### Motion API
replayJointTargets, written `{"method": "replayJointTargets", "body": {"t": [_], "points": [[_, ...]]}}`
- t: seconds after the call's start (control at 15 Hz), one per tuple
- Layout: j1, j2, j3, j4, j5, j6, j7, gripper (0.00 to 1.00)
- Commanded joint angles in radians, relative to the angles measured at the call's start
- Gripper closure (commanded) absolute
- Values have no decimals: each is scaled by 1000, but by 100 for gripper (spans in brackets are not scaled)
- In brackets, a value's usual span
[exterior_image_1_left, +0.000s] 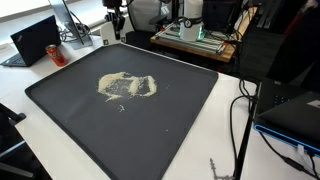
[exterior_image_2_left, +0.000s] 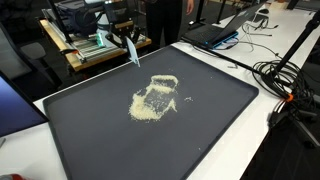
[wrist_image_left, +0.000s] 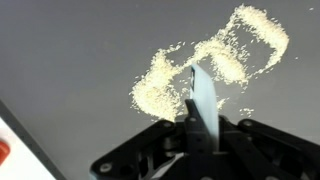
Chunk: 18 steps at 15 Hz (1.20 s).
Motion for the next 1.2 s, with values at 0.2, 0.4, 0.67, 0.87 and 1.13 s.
{"method": "replayJointTargets", "body": {"t": [0.2, 0.4, 0.67, 0.87, 1.13], "points": [[-9, -14, 19, -10, -379, 33, 359, 99], [-12, -14, 25, -4, -510, 4, 475, 99], [-2, -25, 26, -9, -555, -74, 530, 99], [11, -38, 31, -21, -483, -139, 471, 99], [31, -68, 34, -25, -300, -191, 343, 99]]}}
